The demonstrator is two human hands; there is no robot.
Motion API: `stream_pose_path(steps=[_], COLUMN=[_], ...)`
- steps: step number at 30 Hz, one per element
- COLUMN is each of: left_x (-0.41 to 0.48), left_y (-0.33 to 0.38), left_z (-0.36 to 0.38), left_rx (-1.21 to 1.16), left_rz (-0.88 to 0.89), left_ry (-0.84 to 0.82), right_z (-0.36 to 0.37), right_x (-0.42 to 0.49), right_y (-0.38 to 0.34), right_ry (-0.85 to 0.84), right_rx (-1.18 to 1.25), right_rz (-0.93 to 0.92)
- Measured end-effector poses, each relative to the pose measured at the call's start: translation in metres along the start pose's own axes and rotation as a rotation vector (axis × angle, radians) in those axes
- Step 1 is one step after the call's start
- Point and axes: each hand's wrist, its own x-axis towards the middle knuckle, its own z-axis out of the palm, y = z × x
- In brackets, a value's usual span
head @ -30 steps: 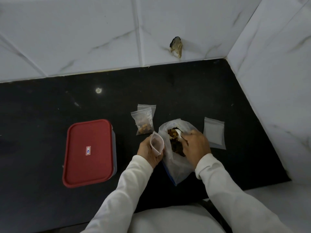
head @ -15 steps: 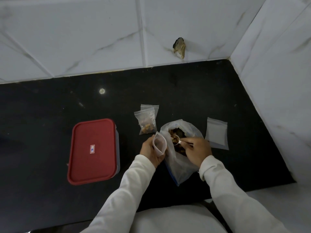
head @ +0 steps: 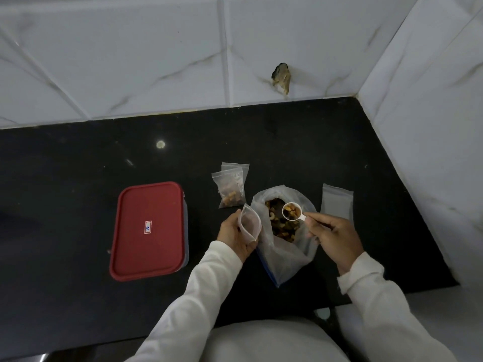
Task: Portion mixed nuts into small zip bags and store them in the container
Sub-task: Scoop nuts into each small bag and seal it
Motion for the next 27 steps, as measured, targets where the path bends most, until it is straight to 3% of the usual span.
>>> stream_pose_path(steps=[14, 17, 24, 27], left_x=[-0.007, -0.011, -0.016, -0.017], left_y=[0.0, 0.001, -0.002, -0.003], left_z=[-0.002, -0.003, 0.002, 0.004], left_rx=[-0.016, -0.012, -0.015, -0.017], left_rz=[0.04, 0.036, 0.086, 0.092], left_ry=[-0.001, -0.012, -0.024, -0.051], right_z=[0.027, 0.035, 0.052, 0.057], right_x=[-0.049, -0.047, -0.045, -0.048], right_y=[-0.051, -0.046, -0.038, -0.037], right_ry=[-0.145, -0.107, 0.179, 0.202], right_rx=[0.151, -0.011, -0.487, -0.674], right_rz=[-0.204, -0.307, -0.741, -0.833])
